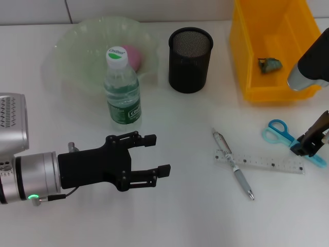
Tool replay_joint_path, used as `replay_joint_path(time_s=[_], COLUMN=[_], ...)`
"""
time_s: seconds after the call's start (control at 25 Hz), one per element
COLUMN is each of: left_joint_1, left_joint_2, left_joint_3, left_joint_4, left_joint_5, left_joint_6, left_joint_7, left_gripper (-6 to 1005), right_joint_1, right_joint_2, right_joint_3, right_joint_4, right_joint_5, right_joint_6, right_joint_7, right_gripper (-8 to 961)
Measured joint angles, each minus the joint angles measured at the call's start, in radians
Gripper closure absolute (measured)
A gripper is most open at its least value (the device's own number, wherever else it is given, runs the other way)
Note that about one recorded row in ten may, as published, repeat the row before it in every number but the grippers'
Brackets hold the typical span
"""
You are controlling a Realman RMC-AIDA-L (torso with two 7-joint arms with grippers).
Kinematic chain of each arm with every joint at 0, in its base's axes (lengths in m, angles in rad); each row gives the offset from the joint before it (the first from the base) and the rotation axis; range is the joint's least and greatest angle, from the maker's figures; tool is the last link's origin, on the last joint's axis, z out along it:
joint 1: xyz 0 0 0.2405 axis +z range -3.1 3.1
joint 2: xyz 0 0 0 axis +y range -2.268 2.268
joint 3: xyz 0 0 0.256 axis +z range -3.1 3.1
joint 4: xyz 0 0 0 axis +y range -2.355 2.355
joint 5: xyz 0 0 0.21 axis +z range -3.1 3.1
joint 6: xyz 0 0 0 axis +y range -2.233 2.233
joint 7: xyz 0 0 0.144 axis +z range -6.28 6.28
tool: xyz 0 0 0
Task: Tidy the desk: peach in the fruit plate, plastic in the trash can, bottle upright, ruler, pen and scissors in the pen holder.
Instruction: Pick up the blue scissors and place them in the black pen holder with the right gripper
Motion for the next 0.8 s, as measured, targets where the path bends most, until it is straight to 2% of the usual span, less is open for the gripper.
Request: replay_joint_path(time_s=[0.24, 0.28, 0.4, 0.44, 0.56, 0.6, 0.64, 0.68, 0.72, 0.76, 0.8], left_joint_1=[0.000, 0.000, 0.000, -0.001, -0.001, -0.001, -0.001, -0.001, -0.001, -0.002, -0.002], left_joint_2=[0.000, 0.000, 0.001, 0.001, 0.001, 0.002, 0.002, 0.002, 0.002, 0.002, 0.001], left_joint_3=[0.000, 0.000, 0.000, 0.000, 0.000, 0.000, 0.000, 0.000, 0.000, 0.000, 0.000], left_joint_4=[0.000, 0.000, 0.000, 0.000, 0.000, 0.000, 0.000, 0.000, 0.000, 0.000, 0.000], left_joint_5=[0.000, -0.001, -0.002, -0.003, -0.004, -0.004, -0.004, -0.005, -0.005, -0.005, -0.005], left_joint_6=[0.001, 0.003, 0.004, 0.005, 0.005, 0.005, 0.005, 0.005, 0.005, 0.005, 0.005], left_joint_7=[0.001, 0.001, 0.001, 0.001, 0.001, 0.001, 0.001, 0.001, 0.001, 0.001, 0.001], left_gripper=[186, 186, 186, 186, 186, 186, 186, 186, 186, 186, 186], right_joint_1=[-0.035, -0.061, -0.084, -0.124, -0.139, -0.166, -0.166, -0.182, -0.182, -0.183, -0.175], right_joint_2=[-0.002, -0.002, -0.001, 0.000, 0.000, 0.000, 0.000, 0.000, 0.000, -0.001, -0.003], right_joint_3=[0.009, 0.038, 0.085, 0.180, 0.219, 0.307, 0.307, 0.387, 0.387, 0.427, 0.497], right_joint_4=[-0.060, -0.115, -0.163, -0.218, -0.227, -0.219, -0.219, -0.169, -0.169, -0.114, 0.019], right_joint_5=[0.055, 0.092, 0.132, 0.255, 0.325, 0.496, 0.496, 0.662, 0.662, 0.759, 0.939], right_joint_6=[-0.004, -0.009, -0.019, -0.027, -0.026, -0.014, -0.014, 0.006, 0.006, 0.020, 0.044], right_joint_7=[-0.020, -0.039, -0.069, -0.134, -0.169, -0.254, -0.254, -0.352, -0.352, -0.415, -0.542], right_gripper=[731, 729, 723, 721, 715, 712, 710, 708, 706, 704, 702])
